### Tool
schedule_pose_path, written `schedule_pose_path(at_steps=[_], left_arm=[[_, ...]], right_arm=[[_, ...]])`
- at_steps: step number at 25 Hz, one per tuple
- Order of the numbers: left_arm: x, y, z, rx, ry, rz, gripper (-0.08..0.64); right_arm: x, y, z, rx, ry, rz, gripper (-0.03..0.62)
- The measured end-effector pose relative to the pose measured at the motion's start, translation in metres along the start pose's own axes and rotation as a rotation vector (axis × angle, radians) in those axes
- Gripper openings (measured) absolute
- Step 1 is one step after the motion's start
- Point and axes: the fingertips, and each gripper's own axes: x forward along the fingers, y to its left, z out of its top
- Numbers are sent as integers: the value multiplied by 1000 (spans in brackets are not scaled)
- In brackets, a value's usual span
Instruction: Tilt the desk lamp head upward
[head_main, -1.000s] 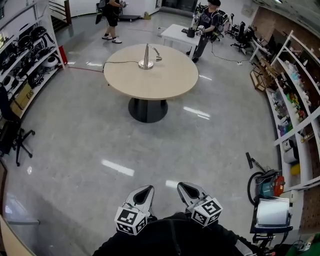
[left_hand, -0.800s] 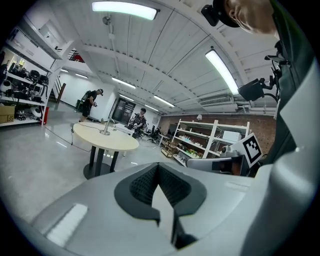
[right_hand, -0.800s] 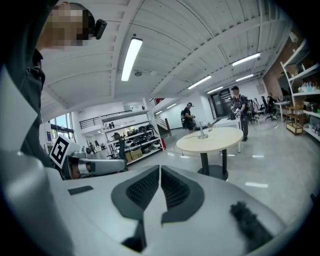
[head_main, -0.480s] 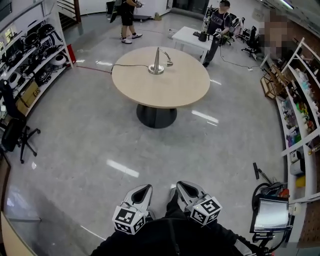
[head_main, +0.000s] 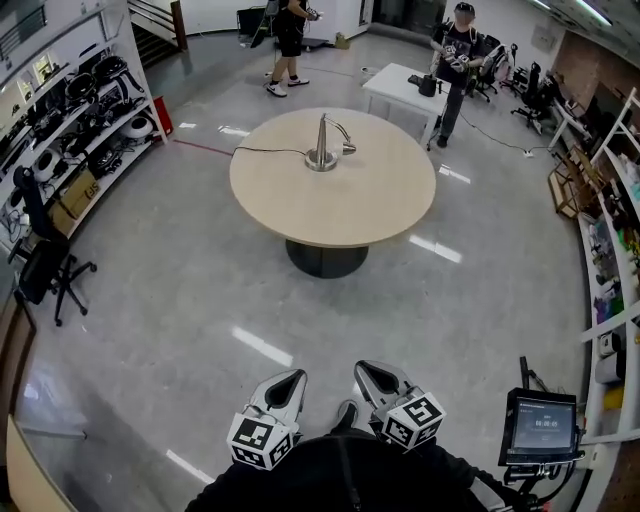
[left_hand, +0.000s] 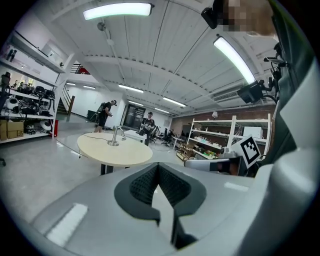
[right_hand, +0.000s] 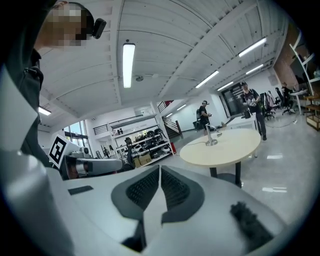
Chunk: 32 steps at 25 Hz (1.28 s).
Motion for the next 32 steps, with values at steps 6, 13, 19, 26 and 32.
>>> schedule_pose_path(at_steps=[6,13,19,26,32], left_arm=[[83,-24,14,18,14,-3,6],[133,-32,22,33,29,0,6],[155,-14,26,15,33,8,6],[182,31,43,8,29,-30,6],[205,86,71,16,23,-85,6]], right_arm=[[-6,-85,25,18,-9,-11,15],[-5,-141,41,32,-27,-45,15],[17,-159,43,35,-12,-32,15],[61,-174,59,25,-15,-77,15],[118,-179,81,14,-24,-124,15]])
